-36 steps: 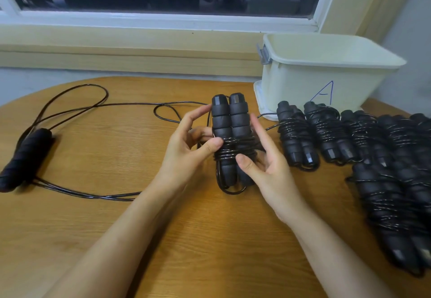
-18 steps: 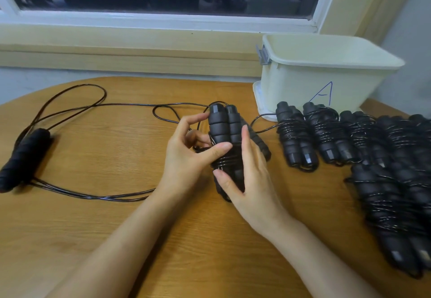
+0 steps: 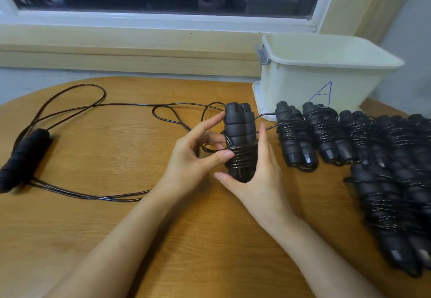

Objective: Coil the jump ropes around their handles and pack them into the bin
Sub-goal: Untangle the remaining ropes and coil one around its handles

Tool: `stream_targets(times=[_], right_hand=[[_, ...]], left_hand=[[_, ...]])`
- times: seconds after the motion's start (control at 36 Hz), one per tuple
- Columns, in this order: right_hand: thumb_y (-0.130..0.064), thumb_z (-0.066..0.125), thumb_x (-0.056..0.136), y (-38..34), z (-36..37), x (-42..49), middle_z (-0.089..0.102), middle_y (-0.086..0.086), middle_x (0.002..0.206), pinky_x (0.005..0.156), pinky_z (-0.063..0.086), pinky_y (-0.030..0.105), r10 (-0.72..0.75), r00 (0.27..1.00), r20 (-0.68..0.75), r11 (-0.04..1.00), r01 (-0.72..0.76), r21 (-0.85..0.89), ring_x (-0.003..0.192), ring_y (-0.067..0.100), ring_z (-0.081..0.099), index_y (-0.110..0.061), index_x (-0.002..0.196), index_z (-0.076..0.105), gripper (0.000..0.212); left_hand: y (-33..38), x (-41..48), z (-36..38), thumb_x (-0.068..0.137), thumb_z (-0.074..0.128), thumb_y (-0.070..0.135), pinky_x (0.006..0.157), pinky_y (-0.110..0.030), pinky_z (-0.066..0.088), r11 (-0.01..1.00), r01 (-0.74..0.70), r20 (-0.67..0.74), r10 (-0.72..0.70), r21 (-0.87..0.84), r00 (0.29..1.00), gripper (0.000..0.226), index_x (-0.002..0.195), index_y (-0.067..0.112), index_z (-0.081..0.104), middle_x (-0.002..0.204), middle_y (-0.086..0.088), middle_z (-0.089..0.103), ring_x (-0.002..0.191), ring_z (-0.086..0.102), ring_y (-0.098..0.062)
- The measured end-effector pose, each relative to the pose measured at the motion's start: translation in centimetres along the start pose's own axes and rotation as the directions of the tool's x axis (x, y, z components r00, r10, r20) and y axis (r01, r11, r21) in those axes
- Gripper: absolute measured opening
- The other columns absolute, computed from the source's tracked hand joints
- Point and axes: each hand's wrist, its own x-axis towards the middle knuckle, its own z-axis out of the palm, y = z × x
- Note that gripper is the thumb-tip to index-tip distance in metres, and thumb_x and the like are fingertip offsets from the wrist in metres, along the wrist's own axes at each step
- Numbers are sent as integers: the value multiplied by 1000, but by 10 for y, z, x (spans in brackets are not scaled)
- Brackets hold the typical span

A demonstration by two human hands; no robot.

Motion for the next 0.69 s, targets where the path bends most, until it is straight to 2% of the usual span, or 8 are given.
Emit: stream_targets(times=[0.08,0.17,0.28,0.39,0.44,0.5,0.58,0.69], right_hand=[[-38,84,74,4,0,1,39,0,153,104,32,20,10,1000,-26,1000,-10,2,140,13,37,-22,158,7,115],[-35,82,77,5,-1,2,39,-2,153,101,28,13,5,1000,-17,999,-4,50,140,10,36,-24,158,7,111],[-36,79,80,4,-3,3,42,-4,151,108,36,22,-17,1000,14,992,15,123,138,7,38,-26,158,5,108],[-44,74,81,3,-5,3,34,-10,149,100,27,0,-58,998,-5,985,58,165,132,-13,31,-21,158,13,101],[-53,68,78,2,-5,4,33,-7,146,98,26,-1,-74,997,-25,983,77,169,131,-6,34,-21,158,17,100],[-49,68,80,2,-5,4,38,-5,143,99,26,0,-94,995,-27,977,97,187,130,-5,36,-20,157,19,95],[-37,68,83,3,-4,4,42,-3,146,104,25,2,-119,993,-21,968,121,222,135,-3,34,-20,156,23,87],[-32,66,87,4,-3,4,43,-2,148,109,27,9,-149,988,-27,955,151,257,139,7,36,-23,155,27,79]], left_hand=[[-2,0,0,80,74,10,89,-19,47,1000,-16,13,16,7,1000,66,139,25,48,93,1,71,89,64,-9],[-2,1,-1,83,72,10,88,-20,47,1000,-16,7,16,-24,1000,64,140,24,47,94,3,72,90,64,-10],[1,1,-1,85,67,8,89,-24,48,999,-5,-3,5,-42,1000,61,140,23,46,97,5,73,93,65,-15],[1,1,-1,83,75,16,93,-28,49,998,31,-56,-34,-55,998,58,134,26,52,97,4,75,97,67,-12],[1,1,0,78,78,18,97,-38,50,994,59,-93,-68,-95,993,53,127,27,56,95,2,75,96,68,-14],[1,0,1,75,77,16,99,-42,50,987,83,-132,-101,-137,986,48,118,24,59,92,2,76,93,68,-13],[0,0,3,73,76,18,103,-42,46,980,119,-149,-144,-161,978,47,115,23,59,91,3,76,96,68,-13],[-1,1,2,70,78,25,105,-41,43,954,176,-120,-210,-244,970,54,120,22,58,95,2,75,100,67,-13]])
